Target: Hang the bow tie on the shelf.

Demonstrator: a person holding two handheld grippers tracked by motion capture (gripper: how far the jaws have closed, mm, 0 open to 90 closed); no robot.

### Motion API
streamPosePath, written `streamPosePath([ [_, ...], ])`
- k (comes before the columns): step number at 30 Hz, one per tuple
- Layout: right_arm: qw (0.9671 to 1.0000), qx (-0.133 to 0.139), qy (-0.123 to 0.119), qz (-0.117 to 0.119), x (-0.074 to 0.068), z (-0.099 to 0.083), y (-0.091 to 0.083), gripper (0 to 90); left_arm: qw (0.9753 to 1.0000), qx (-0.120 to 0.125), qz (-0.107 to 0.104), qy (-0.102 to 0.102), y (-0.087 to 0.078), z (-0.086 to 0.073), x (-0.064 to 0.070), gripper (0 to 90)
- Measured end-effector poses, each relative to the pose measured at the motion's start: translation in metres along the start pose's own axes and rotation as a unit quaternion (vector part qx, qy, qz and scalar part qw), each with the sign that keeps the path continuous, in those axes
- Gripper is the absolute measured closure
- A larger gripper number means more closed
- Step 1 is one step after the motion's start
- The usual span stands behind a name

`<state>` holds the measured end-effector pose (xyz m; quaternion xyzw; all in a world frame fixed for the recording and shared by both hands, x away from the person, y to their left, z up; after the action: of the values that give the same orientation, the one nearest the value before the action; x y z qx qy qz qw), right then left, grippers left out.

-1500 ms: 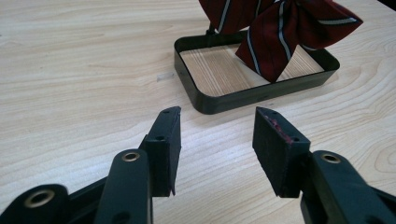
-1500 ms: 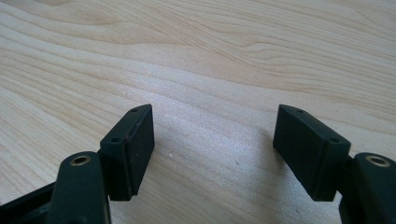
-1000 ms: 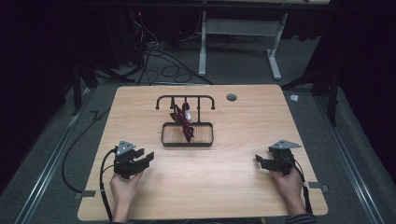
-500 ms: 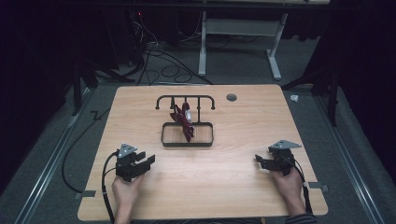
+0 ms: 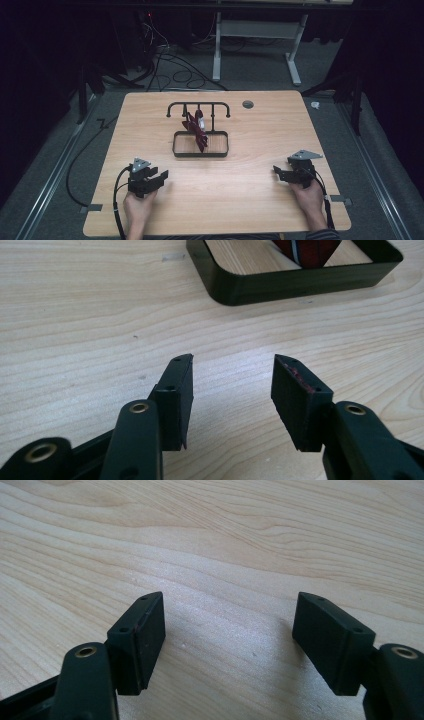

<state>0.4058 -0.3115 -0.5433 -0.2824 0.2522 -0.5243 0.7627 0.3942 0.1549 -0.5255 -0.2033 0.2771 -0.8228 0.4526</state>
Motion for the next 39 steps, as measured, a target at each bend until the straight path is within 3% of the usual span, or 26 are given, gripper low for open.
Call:
streamPosePath([
  [19,1.0000,0.000,0.000,0.000,0.000,0.000,0.000,30.3,0.9991,-0.017,0.027,0.026,0.012,-0.012,0.005,51.9],
  [27,1.0000,0.000,0.000,0.000,0.000,0.000,0.000,30.3,0.9985,-0.008,0.039,0.038,0.014,-0.013,0.007,50.6],
  [35,1.0000,-0.001,0.001,0.000,0.000,0.000,0.000,30.3,0.9962,-0.009,0.059,0.063,0.017,-0.014,0.012,46.8],
  [39,1.0000,0.000,0.000,0.000,0.000,0.000,0.000,30.3,0.9962,-0.010,0.060,0.063,0.018,-0.014,0.012,46.2],
])
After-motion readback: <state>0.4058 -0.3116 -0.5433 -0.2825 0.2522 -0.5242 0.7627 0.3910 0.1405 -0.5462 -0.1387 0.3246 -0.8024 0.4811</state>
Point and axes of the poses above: each handheld gripper's, and its own axes: y roughly forward along the jaws, z roughly out of its top, x roughly to its right, the point moved 6 cm from there along y, roughly forward along the jaws, and after that the axes turned 8 degrees about y, right-handed, at the moved point
